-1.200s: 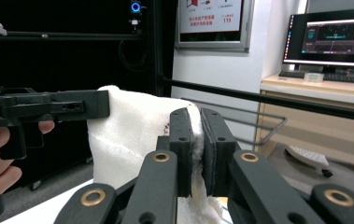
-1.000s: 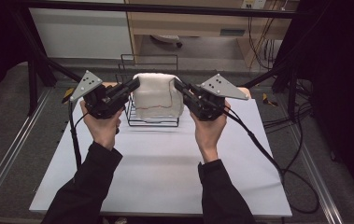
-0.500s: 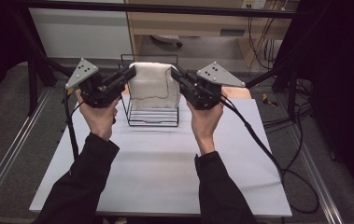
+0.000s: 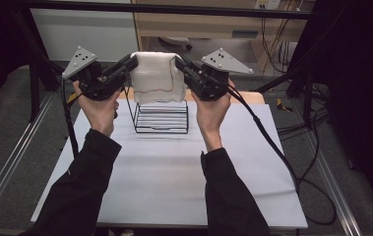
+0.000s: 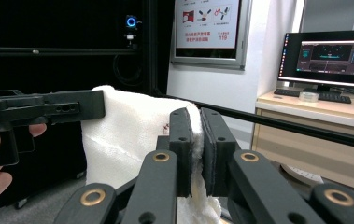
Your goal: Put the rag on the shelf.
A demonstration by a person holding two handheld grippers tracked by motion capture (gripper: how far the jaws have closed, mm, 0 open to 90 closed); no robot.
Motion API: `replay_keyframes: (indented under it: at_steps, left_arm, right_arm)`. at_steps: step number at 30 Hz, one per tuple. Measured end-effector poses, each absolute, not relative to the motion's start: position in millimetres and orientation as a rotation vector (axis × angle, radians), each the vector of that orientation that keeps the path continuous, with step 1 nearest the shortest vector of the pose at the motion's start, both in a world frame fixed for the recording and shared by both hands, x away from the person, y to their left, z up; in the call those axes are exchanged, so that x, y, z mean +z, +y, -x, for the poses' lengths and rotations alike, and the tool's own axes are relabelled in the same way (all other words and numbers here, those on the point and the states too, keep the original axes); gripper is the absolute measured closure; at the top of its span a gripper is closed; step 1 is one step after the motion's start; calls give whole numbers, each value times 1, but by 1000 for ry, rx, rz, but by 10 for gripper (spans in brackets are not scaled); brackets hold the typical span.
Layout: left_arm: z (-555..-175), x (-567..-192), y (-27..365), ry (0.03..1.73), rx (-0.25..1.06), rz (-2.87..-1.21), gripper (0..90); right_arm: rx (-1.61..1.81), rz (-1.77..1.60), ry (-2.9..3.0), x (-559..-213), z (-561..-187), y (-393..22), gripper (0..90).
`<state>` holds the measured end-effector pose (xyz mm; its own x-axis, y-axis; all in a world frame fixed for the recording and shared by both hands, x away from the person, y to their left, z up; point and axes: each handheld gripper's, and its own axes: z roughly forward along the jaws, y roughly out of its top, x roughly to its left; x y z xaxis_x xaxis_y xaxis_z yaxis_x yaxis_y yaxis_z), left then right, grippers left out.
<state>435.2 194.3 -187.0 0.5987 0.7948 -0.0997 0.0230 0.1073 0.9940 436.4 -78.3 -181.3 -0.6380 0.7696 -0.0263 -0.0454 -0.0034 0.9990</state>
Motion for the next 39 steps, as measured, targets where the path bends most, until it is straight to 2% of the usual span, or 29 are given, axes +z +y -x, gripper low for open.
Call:
replay_keyframes:
  at_steps: [22, 39]
  left_arm:
    - [-467, -162, 201, 802, 694, -1342, 817]
    - [-498, -150, 201, 833, 732, -1363, 818]
  right_arm:
    - [1695, -728, 1662, -150, -466, -65, 840]
    - [1681, -751, 1670, -145, -496, -58, 840]
